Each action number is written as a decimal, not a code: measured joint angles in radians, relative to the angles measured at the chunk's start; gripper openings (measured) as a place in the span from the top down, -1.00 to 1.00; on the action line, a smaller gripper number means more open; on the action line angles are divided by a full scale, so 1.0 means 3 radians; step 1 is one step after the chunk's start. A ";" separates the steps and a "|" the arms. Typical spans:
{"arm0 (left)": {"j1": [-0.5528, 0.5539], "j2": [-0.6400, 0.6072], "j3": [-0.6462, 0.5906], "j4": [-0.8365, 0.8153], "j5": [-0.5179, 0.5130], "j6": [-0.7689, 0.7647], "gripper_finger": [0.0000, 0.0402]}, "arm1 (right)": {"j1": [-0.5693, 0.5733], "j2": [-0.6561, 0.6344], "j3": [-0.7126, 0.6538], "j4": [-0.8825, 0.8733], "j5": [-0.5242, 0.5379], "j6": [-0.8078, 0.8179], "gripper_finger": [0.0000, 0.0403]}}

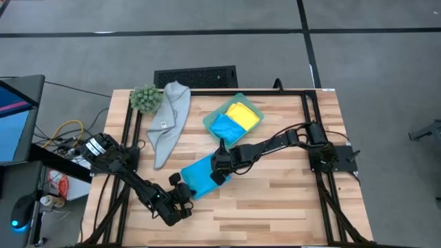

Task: Fold microfiber towels
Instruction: Fold the blue microfiber towel, then put the folded blue microfiber towel into the green bin

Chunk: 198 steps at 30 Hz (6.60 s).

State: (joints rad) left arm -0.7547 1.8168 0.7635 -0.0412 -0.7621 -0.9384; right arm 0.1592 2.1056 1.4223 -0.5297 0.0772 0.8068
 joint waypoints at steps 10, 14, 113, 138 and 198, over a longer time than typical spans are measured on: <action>0.0014 0.0000 0.0000 0.0035 0.0018 0.0040 1.00 | 0.0023 0.0017 0.0187 -0.0061 -0.0031 0.0009 0.88; 0.0014 0.0001 -0.0001 0.0063 0.0014 0.0039 1.00 | 0.0061 0.0015 0.0327 -0.0078 -0.0030 -0.0011 0.94; -0.0164 0.0229 0.0019 0.0187 -0.0329 -0.0399 1.00 | 0.0470 0.0225 0.0803 0.0959 0.0006 -0.0495 0.22; -0.0060 0.0230 0.0035 0.0401 -0.0382 -0.0331 1.00 | 0.0776 0.0588 0.0795 0.0760 0.0954 -0.0203 0.39; -0.0200 -0.0676 0.0459 -0.1195 -0.0416 0.0080 1.00 | 0.0629 -0.0123 0.0804 -0.0567 0.1146 -0.0193 0.00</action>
State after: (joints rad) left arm -0.8147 1.6139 0.9012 -0.3996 -0.8869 -0.9145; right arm 0.3480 2.0686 1.6635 -0.6997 0.4211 0.7490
